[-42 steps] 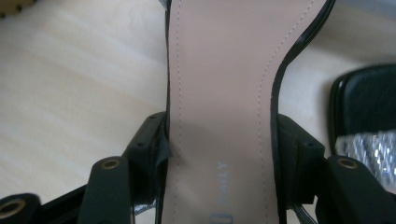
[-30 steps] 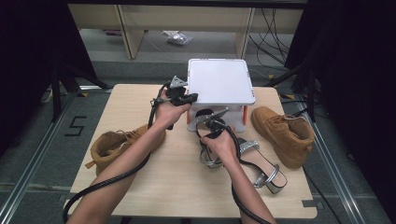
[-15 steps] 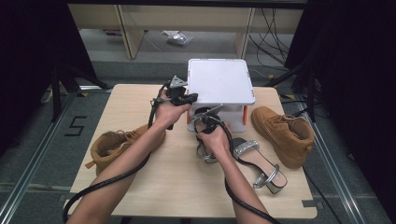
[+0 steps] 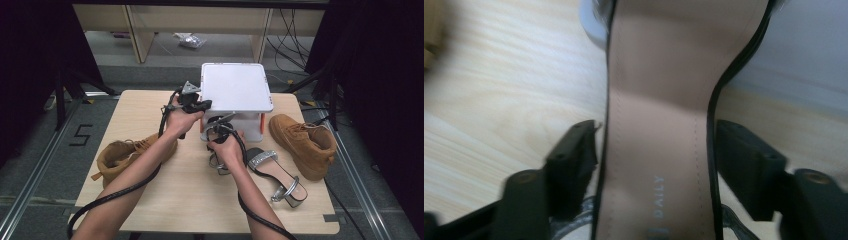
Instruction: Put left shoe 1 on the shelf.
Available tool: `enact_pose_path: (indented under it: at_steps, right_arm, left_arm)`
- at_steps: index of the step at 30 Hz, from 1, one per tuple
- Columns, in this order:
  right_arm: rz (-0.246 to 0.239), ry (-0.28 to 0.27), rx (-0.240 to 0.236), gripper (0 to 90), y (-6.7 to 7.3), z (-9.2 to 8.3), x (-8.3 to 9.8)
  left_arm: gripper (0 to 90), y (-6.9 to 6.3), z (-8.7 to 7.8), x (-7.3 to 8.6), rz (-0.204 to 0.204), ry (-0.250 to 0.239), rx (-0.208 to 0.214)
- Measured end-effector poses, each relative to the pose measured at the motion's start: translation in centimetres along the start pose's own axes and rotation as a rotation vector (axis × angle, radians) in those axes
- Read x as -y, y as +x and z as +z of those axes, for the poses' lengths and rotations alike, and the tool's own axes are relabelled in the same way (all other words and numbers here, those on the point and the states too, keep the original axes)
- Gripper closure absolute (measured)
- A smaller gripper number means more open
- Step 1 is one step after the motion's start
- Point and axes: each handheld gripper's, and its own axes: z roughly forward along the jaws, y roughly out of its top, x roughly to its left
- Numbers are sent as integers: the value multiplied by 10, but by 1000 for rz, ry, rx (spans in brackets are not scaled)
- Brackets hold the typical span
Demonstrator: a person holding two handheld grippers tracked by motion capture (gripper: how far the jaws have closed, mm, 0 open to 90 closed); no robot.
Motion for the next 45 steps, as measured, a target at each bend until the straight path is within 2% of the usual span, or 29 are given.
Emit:
enact_pose_path:
  at_steps: [4, 6, 9, 11, 12, 13, 14, 15, 18, 20, 21, 24, 25, 26, 28, 30, 31, 35, 37, 38, 40, 42, 45]
  right_arm:
    - [18, -10, -13, 294, -1, -12, 3]
    - [-4, -47, -30, 291, -5, -21, 8]
    - [-3, -94, -74, 321, -10, -38, 15]
    - [-4, -97, -70, 380, -14, -54, 22]
    - [8, -110, -85, 433, -16, -60, 26]
    - [-14, -117, -88, 465, -20, -66, 30]
    - [-19, -115, -92, 522, -22, -70, 33]
    - [1, -108, -86, 587, -23, -74, 37]
    - [-29, -85, -85, 720, -33, -81, 51]
    - [-33, -76, -80, 771, -36, -83, 62]
    - [-37, -80, -92, 790, -36, -83, 67]
    - [-106, -76, -100, 830, -40, -78, 83]
    - [-76, -54, -112, 838, -38, -77, 87]
    - [-69, -33, -114, 846, -37, -75, 92]
    - [-69, -11, -105, 856, -35, -68, 100]
    - [-81, 6, -121, 865, -35, -60, 105]
    - [-99, 4, -127, 870, -35, -58, 107]
    - [-87, 31, -142, 888, -27, -44, 112]
    - [-105, 25, -153, 900, -27, -40, 112]
    - [-91, 36, -172, 900, -25, -37, 112]
    - [-99, 18, -169, 900, -24, -33, 110]
    - [-71, 17, -173, 900, -21, -30, 109]
    - [-53, 27, -168, 900, -19, -26, 108]
  left_arm:
    - [898, 0, 0, 0, 1, 6, -4]
    - [898, 0, 0, 0, -2, 4, -2]
    - [898, 0, 0, 0, 1, 6, -5]
    - [898, 0, 0, -1, 0, 7, -4]
    - [898, 0, 0, -1, 0, 8, -5]
    - [898, 0, 0, -1, 1, 8, -5]
    - [898, 0, 0, -1, 0, 8, -6]
    - [898, 0, 0, -1, -1, 7, -6]
    - [898, 0, 0, 0, 0, 7, -7]
    - [898, 0, 0, 0, 1, 8, -6]
    - [898, 0, 0, 0, 3, 8, -6]
    - [898, 0, -1, 0, 1, 6, -4]
    - [898, 0, -1, 0, 2, 7, -4]
    - [898, 0, -1, 0, 3, 7, -4]
    - [898, 0, -1, 0, 3, 7, -5]
    - [898, 0, -1, 0, 3, 8, -6]
    - [898, 0, -1, 0, 2, 7, -6]
    - [898, 0, 0, 0, 2, 7, -6]
    - [898, 0, -1, 0, 1, 6, -4]
    - [898, 0, -1, 0, 1, 7, -4]
    - [898, 0, 0, -1, 1, 8, -3]
    - [898, 0, 0, -1, 1, 8, -3]
    - [898, 0, 0, -1, 1, 8, -2]
